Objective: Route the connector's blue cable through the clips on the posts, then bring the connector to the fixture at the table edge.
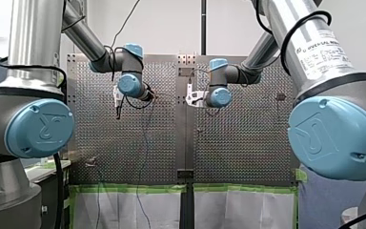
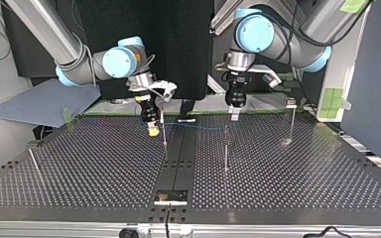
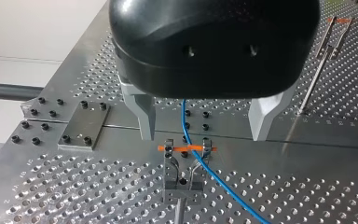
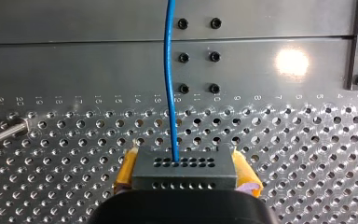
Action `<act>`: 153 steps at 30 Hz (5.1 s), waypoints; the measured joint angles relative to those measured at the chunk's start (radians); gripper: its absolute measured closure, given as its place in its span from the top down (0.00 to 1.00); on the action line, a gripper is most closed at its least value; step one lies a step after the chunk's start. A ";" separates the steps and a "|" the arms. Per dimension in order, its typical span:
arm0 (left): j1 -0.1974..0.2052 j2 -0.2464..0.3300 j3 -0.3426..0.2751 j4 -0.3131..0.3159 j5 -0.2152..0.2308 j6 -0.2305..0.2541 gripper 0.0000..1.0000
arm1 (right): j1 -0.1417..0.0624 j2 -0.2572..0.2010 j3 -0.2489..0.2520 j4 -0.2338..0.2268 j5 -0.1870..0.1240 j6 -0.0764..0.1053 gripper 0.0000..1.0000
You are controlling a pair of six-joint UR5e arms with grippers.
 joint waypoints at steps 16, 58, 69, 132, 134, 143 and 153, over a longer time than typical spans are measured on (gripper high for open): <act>-0.033 0.000 0.002 0.011 -0.022 -0.026 1.00 | 0.000 0.000 0.000 0.007 0.002 -0.001 0.00; -0.220 -0.239 0.292 -0.012 -0.324 -0.016 1.00 | 0.000 0.002 0.000 0.027 0.001 -0.008 0.00; -0.197 -0.258 0.342 -0.017 -0.329 -0.013 1.00 | 0.000 0.001 0.000 0.027 0.000 -0.007 0.00; -0.174 -0.327 0.371 0.041 -0.373 0.041 0.07 | -0.008 0.002 0.000 0.054 -0.002 -0.004 0.00; -0.180 -0.327 0.371 0.040 -0.375 0.045 0.07 | -0.010 0.002 0.000 0.058 -0.001 -0.003 0.00; -0.205 -0.327 0.345 0.061 -0.397 0.077 0.07 | -0.013 0.004 0.001 0.081 0.001 -0.004 0.00; -0.218 -0.327 0.275 0.133 -0.400 0.093 0.07 | -0.014 0.006 0.011 0.099 0.003 -0.011 0.00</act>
